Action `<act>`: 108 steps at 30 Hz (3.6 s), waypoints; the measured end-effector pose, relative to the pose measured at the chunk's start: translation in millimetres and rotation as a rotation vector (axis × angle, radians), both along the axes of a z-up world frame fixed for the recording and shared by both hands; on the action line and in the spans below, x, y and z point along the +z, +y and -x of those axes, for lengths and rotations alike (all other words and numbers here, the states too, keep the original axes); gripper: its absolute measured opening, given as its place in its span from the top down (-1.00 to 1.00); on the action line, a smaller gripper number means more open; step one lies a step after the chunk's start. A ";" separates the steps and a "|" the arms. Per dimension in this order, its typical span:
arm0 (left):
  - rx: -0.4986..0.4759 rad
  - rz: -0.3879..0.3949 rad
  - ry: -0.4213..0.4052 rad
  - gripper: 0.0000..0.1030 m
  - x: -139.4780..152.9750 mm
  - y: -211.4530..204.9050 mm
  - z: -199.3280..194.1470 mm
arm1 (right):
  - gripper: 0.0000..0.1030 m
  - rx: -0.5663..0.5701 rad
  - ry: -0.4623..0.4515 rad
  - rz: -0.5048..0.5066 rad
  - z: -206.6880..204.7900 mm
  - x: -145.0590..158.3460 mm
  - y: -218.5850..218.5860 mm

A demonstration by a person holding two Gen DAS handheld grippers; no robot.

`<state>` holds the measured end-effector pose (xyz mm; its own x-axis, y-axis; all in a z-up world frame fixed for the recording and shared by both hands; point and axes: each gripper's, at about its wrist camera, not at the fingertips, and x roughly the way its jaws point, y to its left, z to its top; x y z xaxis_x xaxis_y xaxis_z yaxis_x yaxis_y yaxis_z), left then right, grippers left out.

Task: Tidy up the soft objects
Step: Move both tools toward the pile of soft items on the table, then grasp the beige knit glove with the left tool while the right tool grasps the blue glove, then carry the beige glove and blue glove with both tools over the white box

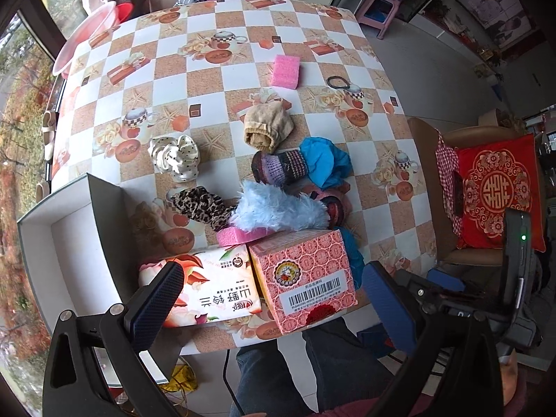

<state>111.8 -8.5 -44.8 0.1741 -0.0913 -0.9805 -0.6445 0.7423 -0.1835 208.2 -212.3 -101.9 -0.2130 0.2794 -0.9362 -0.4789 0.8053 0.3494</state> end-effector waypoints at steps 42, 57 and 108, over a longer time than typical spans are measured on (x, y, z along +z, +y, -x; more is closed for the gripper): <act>-0.111 -0.055 0.395 -0.44 -206.7 89.3 -162.9 | 0.12 0.365 0.048 -0.060 -7.1 -134.1 58.8; -0.071 -0.137 0.251 0.57 -155.0 96.7 -134.6 | 0.49 0.201 0.077 -0.146 -67.7 -109.5 35.8; 0.283 -0.273 0.085 0.57 -10.3 116.5 63.7 | 0.49 0.540 -0.175 -0.295 16.2 57.1 195.9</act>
